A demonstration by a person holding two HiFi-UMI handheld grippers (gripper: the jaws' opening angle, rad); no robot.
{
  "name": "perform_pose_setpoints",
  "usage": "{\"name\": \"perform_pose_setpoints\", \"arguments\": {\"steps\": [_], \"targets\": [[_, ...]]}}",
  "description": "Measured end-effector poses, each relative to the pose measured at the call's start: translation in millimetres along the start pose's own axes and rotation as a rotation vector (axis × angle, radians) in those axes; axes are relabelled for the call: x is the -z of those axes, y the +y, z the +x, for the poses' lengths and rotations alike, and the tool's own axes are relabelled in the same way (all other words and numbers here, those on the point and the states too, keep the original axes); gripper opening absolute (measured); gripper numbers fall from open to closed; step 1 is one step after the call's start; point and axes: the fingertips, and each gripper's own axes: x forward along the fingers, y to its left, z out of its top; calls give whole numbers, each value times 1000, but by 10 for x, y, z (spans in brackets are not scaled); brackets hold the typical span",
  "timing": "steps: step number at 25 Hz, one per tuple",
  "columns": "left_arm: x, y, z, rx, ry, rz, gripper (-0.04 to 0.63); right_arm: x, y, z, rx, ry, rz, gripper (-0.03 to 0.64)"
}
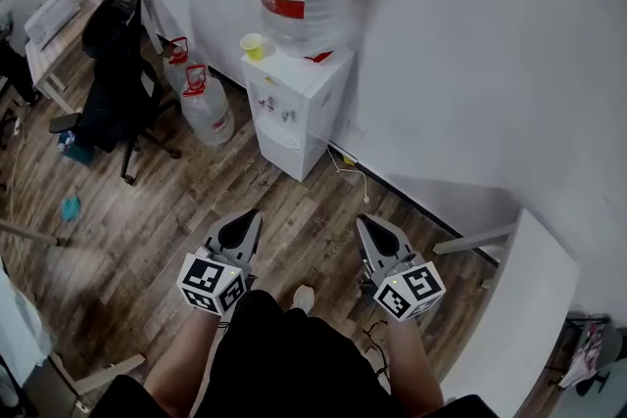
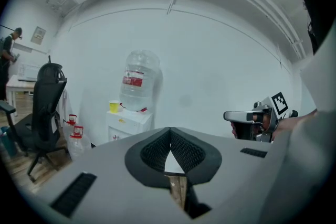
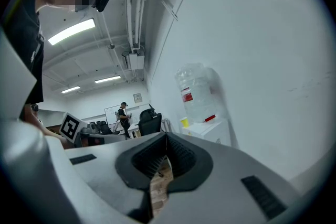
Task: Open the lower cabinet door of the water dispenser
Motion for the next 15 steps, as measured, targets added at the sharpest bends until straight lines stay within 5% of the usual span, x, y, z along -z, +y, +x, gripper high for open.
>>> {"name": "perform_pose_setpoints", "arguments": {"steps": [15], "targets": [[83, 396, 394, -71, 40, 3, 12, 273, -525, 553, -30, 72, 16, 21]]}}
